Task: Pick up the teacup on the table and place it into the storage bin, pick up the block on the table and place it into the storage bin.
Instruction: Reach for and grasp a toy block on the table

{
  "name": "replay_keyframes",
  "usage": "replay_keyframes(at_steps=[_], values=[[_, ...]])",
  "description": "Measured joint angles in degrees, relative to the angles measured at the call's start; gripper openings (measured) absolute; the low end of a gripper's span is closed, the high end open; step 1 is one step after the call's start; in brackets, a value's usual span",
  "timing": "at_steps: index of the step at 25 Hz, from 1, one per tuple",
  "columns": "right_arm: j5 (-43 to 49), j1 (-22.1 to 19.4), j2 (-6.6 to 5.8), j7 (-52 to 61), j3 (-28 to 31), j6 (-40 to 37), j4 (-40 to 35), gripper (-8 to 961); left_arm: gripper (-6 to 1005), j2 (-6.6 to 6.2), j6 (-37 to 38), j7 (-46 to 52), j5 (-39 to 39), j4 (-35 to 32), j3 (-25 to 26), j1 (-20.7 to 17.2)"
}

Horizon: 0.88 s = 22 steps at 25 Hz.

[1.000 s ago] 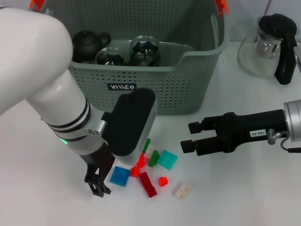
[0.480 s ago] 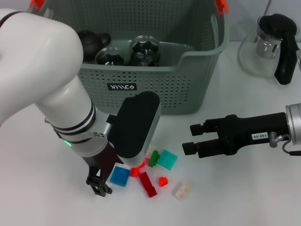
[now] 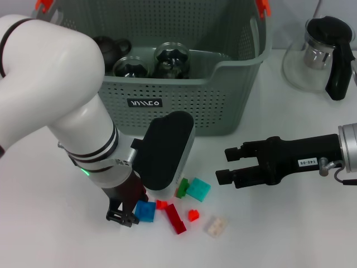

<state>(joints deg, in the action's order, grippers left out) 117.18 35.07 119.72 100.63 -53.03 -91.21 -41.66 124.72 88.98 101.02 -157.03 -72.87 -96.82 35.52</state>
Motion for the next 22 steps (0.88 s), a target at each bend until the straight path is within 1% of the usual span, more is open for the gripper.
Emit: replay_keyframes(at_steps=[4, 9, 22], values=[[-0.03, -0.13, 0.00, 0.00, 0.10, -0.15, 0.00, 822, 408, 0.00, -0.17, 0.07, 0.12, -0.20, 0.09, 0.11], [-0.04, -0.28, -0.02, -0.10, 0.22, -0.26, 0.00, 821, 409, -0.11, -0.14, 0.14, 0.31, -1.34, 0.86, 0.24], [-0.02, -0.47, -0.02, -0.63, 0.40, 0.07, 0.00, 822, 410, -0.27, -0.10, 0.74, -0.35, -1.47, 1.13, 0.33]])
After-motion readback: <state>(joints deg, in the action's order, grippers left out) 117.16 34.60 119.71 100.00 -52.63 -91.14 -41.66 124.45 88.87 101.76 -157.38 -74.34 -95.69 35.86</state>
